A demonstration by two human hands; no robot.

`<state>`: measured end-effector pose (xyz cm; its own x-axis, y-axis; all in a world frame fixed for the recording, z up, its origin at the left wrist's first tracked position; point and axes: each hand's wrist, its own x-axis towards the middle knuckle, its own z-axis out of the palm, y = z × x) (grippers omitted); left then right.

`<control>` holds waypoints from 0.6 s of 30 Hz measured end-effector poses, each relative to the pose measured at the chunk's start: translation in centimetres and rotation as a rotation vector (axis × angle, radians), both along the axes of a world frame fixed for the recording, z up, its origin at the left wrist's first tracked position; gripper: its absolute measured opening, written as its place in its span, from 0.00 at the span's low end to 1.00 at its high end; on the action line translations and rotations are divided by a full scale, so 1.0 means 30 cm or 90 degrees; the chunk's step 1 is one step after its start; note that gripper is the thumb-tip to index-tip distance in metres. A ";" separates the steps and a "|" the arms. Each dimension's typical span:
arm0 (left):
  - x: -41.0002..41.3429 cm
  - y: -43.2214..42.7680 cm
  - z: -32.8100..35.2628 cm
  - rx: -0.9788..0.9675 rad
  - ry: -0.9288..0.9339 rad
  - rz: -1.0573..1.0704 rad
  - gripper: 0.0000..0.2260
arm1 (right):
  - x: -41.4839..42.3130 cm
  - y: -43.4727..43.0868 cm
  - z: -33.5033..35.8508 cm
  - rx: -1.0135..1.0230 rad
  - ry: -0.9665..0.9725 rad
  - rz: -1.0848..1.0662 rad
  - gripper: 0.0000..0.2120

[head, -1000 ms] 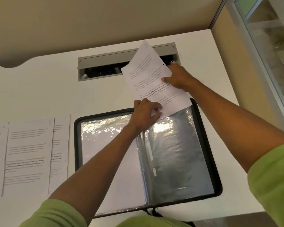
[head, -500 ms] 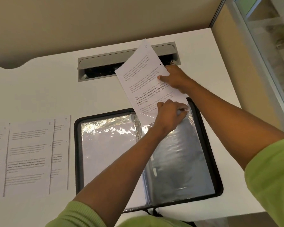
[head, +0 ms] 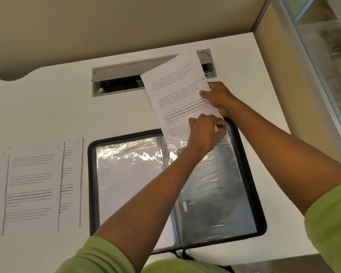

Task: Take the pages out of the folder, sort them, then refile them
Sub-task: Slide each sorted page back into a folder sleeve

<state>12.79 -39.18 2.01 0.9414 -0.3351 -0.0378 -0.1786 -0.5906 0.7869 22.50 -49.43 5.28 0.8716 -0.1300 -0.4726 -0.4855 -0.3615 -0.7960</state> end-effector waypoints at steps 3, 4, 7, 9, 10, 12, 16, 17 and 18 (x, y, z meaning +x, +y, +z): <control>0.002 -0.003 0.005 0.071 -0.027 -0.020 0.05 | 0.013 0.000 0.014 -0.010 0.007 -0.011 0.16; 0.002 -0.003 0.007 0.077 -0.026 -0.019 0.04 | 0.015 0.003 0.017 -0.018 0.005 -0.009 0.15; 0.007 0.001 0.011 0.085 -0.020 -0.025 0.04 | 0.018 0.017 0.022 -0.019 0.016 -0.001 0.16; 0.009 0.005 0.015 0.083 -0.025 -0.031 0.05 | 0.015 0.023 0.023 -0.005 0.023 0.003 0.17; 0.012 0.007 0.017 0.076 -0.029 -0.033 0.04 | 0.011 0.024 0.025 0.003 0.024 0.005 0.17; 0.015 0.012 0.019 0.061 -0.037 -0.049 0.04 | 0.002 0.021 0.022 0.007 0.025 0.012 0.17; 0.013 0.025 0.020 0.103 -0.086 -0.113 0.06 | -0.016 0.001 0.008 0.008 0.057 0.017 0.15; 0.010 0.026 0.020 0.109 -0.094 -0.122 0.06 | -0.019 -0.005 0.004 0.017 0.070 0.009 0.15; 0.009 0.025 0.021 0.113 -0.097 -0.127 0.06 | -0.021 -0.011 0.002 0.031 0.082 0.000 0.15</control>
<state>13.04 -38.42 2.63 0.8571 -0.5146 0.0248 -0.4132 -0.6579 0.6296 21.87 -49.75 5.35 0.8029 -0.1045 -0.5869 -0.5854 -0.3242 -0.7431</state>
